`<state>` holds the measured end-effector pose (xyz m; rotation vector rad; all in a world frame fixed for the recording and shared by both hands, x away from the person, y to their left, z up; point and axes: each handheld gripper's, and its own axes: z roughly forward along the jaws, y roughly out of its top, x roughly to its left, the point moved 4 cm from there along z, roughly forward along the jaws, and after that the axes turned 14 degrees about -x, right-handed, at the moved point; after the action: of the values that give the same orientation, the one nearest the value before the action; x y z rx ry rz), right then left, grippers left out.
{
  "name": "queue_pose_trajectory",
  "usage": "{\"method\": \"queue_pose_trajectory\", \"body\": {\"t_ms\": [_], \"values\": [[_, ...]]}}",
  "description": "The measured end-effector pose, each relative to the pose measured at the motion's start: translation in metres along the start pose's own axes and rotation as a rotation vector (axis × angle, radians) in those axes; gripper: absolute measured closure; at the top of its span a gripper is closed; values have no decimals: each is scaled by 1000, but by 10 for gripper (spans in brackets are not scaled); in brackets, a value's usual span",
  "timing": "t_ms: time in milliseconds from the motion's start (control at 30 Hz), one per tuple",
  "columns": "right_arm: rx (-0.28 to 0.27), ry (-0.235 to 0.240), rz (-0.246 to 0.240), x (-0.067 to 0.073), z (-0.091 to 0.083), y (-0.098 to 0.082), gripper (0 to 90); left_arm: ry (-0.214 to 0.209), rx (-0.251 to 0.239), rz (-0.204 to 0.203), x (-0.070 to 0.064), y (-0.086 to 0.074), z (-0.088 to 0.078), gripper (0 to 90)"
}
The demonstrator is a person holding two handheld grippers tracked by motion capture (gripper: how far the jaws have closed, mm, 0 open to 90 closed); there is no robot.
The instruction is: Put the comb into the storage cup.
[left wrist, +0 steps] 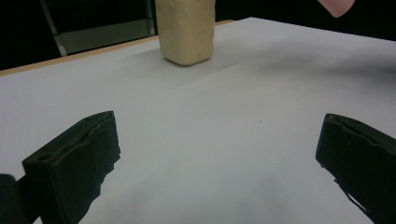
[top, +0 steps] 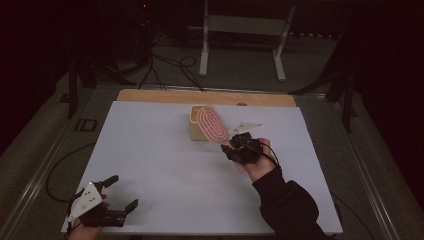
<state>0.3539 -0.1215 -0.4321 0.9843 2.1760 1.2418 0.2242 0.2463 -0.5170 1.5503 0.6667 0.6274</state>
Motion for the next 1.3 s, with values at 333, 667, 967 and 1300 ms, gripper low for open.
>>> {"method": "queue_pose_trajectory", "body": {"t_ms": [333, 667, 967, 1300], "values": [[-65, -10, -14, 0, 8, 13, 699, -1, 0, -4, 1, 0, 0, 0], [-135, -3, -58, 3, 20, 28, 699, -1, 1, -5, 1, -1, 0, 0], [-207, 13, -30, -1, 29, 39, 699, -2, 4, -2, 1, -1, -1, 0], [-299, 32, -25, -4, 40, 53, 698, -5, 8, 2, 0, -1, 0, 0]]}}
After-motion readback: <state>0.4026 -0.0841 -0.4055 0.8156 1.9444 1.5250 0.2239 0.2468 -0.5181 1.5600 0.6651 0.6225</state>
